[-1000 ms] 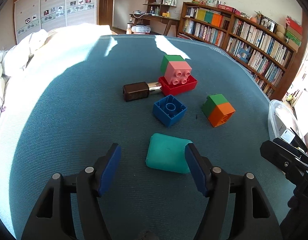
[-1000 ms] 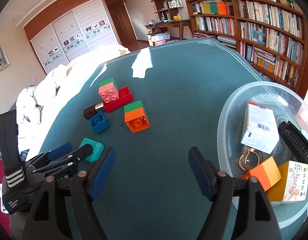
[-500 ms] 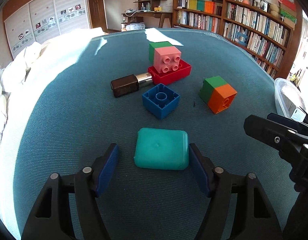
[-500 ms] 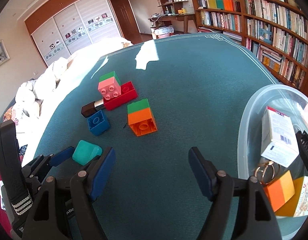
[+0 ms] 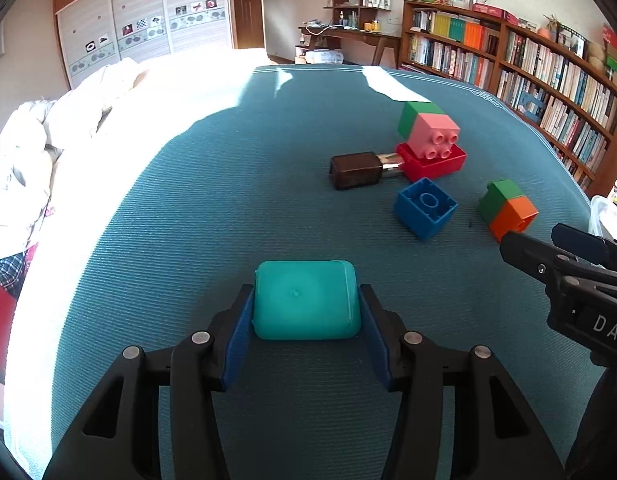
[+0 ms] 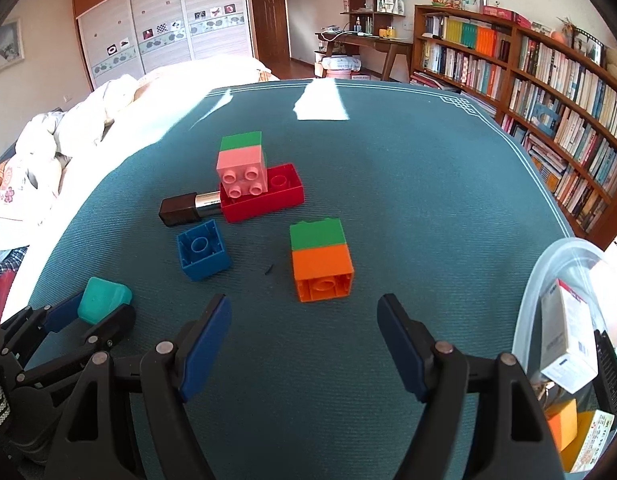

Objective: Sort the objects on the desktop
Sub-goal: 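Close the right gripper on the orange-green block while the left holds the teal box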

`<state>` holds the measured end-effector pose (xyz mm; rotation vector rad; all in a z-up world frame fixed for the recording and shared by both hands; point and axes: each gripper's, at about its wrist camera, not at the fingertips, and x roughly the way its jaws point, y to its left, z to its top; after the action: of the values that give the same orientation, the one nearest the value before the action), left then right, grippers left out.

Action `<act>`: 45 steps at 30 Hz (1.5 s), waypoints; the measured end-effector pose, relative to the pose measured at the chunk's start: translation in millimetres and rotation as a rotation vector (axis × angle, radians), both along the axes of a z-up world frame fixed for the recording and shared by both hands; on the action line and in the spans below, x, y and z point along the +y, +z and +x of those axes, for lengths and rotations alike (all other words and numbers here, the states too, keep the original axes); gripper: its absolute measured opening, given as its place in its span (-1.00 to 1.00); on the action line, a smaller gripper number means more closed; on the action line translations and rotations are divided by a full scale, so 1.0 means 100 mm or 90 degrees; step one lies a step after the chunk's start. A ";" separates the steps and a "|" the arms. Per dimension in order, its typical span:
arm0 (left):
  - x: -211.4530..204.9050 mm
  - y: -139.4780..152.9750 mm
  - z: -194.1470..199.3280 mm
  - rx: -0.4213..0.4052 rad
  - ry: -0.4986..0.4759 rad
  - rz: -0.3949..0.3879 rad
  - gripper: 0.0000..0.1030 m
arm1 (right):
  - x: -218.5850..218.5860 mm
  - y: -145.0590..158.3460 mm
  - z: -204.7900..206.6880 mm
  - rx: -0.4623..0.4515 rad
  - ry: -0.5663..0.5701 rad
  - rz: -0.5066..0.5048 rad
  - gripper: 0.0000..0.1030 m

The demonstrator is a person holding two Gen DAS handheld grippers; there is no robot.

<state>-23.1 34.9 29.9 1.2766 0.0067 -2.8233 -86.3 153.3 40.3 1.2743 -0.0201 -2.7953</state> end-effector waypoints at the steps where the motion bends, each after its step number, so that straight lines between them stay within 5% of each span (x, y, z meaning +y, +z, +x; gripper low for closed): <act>1: -0.03 0.00 0.01 0.000 0.004 0.002 0.04 | -0.03 -0.01 -0.02 -0.002 0.004 0.005 0.53; 7: -0.05 -0.02 0.04 0.004 0.009 -0.005 0.05 | -0.15 -0.12 -0.15 -0.015 0.022 0.021 0.52; 13: -0.07 -0.03 0.05 0.006 0.009 -0.007 0.05 | -0.24 -0.19 -0.20 -0.019 0.037 0.034 0.09; 18: -0.08 -0.02 0.08 0.006 0.010 -0.012 0.05 | -0.34 -0.18 -0.13 -0.009 0.057 0.054 -0.56; 20: -0.09 -0.02 0.09 0.006 0.010 -0.015 0.05 | -0.38 -0.17 -0.09 -0.005 0.061 0.063 -0.65; 37: -0.28 0.06 0.19 -0.007 0.028 -0.025 0.05 | -0.40 0.12 0.26 0.049 0.065 0.070 -0.71; 45: -0.33 0.13 0.26 -0.012 0.030 -0.026 0.05 | -0.21 0.11 0.37 0.017 0.067 -0.034 -0.71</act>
<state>2.5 1.5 43.3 1.2772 -0.0218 -2.7565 -49.7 132.5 51.2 1.1907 -0.0252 -2.7040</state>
